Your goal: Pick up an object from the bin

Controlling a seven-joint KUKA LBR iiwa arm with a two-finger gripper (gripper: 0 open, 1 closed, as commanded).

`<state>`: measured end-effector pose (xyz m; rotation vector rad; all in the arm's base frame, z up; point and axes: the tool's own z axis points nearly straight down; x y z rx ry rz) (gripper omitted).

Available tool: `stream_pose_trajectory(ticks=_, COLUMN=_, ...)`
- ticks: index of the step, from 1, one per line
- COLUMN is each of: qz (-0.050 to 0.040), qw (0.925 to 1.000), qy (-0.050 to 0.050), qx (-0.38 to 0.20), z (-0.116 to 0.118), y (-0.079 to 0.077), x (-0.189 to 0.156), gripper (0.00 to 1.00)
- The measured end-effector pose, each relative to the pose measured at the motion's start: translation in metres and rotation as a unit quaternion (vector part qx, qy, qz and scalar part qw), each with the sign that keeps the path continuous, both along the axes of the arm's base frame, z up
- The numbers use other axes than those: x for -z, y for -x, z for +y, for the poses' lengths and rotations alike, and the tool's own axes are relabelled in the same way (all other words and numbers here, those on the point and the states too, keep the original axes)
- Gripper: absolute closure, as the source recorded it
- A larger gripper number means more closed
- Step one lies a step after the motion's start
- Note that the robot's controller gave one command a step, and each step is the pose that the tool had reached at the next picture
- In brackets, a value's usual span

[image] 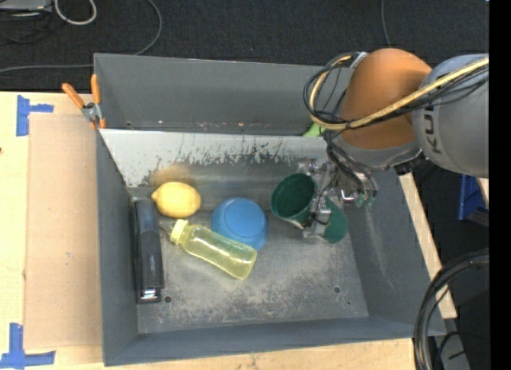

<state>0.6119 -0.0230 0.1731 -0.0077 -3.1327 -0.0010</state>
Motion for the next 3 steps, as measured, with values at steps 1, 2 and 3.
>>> stream_pose_trajectory(ticks=1, qz=-0.0037, qw=1.0000, qy=0.000, qx=0.000, z=0.000, y=-0.001, x=-0.005, gripper=0.00)
stream_pose_trajectory(ticks=2, qz=-0.0004, qw=0.9985, qy=0.000, qx=0.055, z=-0.041, y=-0.003, x=0.105, gripper=0.00)
stream_pose_trajectory(ticks=3, qz=-0.0071, qw=0.9730, qy=-0.001, qx=0.231, z=-0.029, y=0.002, x=0.104, gripper=0.00)
